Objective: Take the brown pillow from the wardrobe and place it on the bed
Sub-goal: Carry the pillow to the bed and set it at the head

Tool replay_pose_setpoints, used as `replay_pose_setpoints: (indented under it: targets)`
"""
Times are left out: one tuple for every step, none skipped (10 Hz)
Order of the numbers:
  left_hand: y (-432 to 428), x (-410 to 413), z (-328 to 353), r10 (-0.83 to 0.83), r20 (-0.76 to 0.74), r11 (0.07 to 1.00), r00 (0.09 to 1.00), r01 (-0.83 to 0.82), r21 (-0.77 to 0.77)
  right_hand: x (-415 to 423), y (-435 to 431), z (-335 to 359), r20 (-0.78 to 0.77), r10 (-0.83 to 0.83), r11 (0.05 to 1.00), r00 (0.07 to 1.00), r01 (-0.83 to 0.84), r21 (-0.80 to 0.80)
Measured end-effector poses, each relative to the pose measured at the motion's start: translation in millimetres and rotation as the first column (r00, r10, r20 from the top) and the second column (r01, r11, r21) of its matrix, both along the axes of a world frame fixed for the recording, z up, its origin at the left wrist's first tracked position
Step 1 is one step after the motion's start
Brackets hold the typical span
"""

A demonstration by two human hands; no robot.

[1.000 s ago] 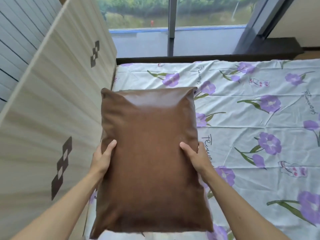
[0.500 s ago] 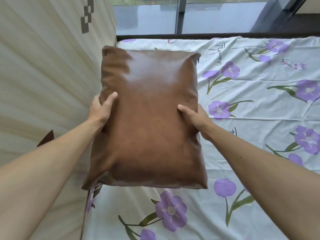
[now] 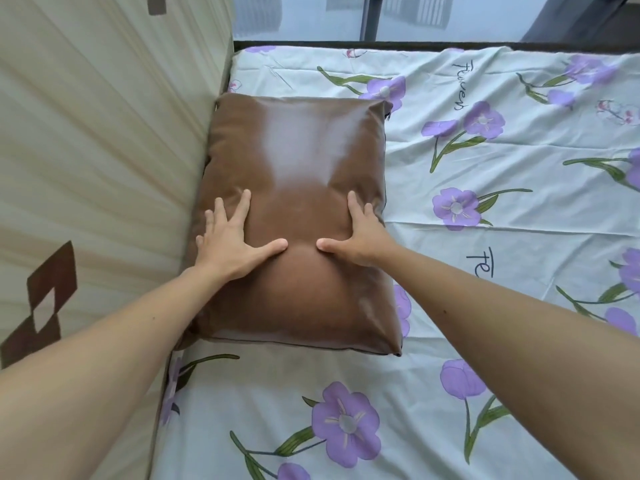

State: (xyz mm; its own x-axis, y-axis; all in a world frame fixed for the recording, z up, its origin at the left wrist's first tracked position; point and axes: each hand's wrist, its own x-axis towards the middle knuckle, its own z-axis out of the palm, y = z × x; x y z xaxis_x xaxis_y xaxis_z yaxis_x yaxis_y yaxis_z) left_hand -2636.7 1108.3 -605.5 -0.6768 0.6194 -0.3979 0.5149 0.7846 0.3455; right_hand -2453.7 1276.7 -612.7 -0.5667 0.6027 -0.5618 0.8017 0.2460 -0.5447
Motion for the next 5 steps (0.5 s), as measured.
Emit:
replay_pose_setpoints:
  targets:
    - [-1,7,-8,-0.002,-0.031,1.0,1.0,0.001,-0.016,5,-6,-9,-0.008,-0.018,0.999,1.0,0.018,0.046]
    - [-3,16,-13,0.008,-0.049,1.0,0.999,-0.008,-0.003,13,-13,-13,-0.012,-0.042,0.994,0.999,0.043,0.098]
    - [-5,26,-6,0.0,-0.067,1.0,0.998,-0.001,-0.022,22,-21,-9,-0.016,-0.052,0.99,0.998,0.054,0.128]
    - [-4,32,6,0.046,-0.028,0.999,0.999,-0.047,-0.015,31,-25,-5,-0.022,-0.05,0.992,0.998,0.053,0.117]
    - [-11,65,20,0.09,-0.016,0.996,0.996,-0.089,0.022,50,-34,7,-0.021,-0.006,0.996,1.0,0.008,0.089]
